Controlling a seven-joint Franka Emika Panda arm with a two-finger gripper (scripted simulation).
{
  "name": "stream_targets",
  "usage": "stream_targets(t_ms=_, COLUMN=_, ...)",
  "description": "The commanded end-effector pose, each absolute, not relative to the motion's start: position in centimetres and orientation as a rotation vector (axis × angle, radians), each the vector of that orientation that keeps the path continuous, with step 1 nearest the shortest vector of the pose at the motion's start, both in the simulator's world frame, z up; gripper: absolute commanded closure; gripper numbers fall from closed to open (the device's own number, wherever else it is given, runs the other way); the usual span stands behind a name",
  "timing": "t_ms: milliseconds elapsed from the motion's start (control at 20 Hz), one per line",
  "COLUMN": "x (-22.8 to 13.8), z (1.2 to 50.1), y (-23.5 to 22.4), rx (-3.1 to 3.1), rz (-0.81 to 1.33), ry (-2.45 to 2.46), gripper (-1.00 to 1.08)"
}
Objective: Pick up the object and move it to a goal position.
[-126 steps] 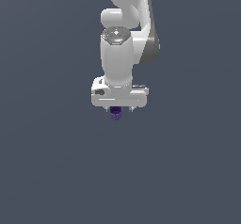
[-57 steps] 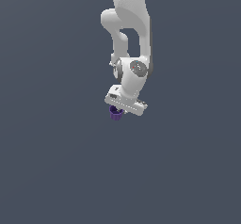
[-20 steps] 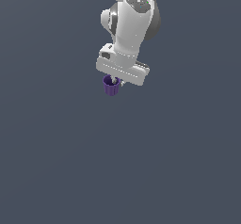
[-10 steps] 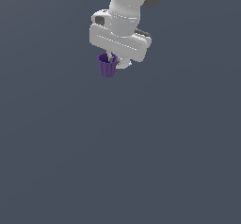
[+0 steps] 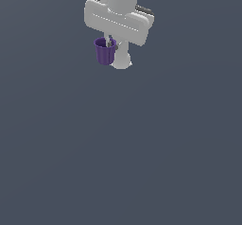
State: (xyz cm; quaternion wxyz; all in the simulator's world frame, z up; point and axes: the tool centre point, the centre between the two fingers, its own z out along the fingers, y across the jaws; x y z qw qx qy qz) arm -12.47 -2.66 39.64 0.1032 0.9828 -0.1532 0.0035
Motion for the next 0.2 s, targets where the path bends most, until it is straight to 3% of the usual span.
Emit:
stream_targets(t_ms=0, x=-12.52, z=40.34, y=-2.72, rx=2.900, rz=0.011, ry=-0.452, gripper=1.08)
stream_targets(t_ms=150, x=-12.53, z=40.58, y=-2.75, rx=2.900, rz=0.011, ry=-0.452, gripper=1.08)
